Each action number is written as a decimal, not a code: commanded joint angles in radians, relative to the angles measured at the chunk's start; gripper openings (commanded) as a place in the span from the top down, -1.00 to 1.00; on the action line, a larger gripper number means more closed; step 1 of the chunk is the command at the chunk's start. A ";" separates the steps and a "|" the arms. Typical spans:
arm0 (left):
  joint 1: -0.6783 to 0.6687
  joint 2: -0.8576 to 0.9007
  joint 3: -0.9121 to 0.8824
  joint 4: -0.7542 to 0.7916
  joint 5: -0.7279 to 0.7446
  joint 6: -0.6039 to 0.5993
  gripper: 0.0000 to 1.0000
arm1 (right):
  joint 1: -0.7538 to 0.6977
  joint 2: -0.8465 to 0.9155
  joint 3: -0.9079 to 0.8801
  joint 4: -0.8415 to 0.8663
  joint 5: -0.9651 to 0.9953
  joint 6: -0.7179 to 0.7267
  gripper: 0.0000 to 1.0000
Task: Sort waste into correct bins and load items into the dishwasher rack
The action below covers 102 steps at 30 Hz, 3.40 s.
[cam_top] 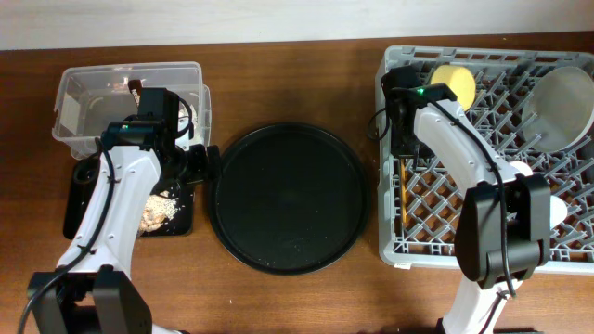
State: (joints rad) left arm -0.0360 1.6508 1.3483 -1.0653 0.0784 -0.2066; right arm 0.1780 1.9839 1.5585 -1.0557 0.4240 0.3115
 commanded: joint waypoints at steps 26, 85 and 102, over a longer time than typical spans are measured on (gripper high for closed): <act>-0.099 -0.021 0.000 -0.116 0.003 0.214 -0.99 | -0.218 -0.267 0.015 -0.196 -0.666 -0.297 -0.76; -0.099 -0.287 -0.170 0.018 0.004 0.176 -0.99 | -0.218 -0.570 -0.319 -0.052 -0.637 -0.282 -0.85; -0.099 -0.287 -0.170 0.018 0.004 0.177 -0.99 | -0.218 -0.570 -0.319 -0.052 -0.637 -0.282 -0.86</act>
State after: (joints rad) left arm -0.1383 1.3689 1.1889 -1.0504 0.0776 -0.0196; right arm -0.0334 1.4109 1.2469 -1.1057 -0.2230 0.0261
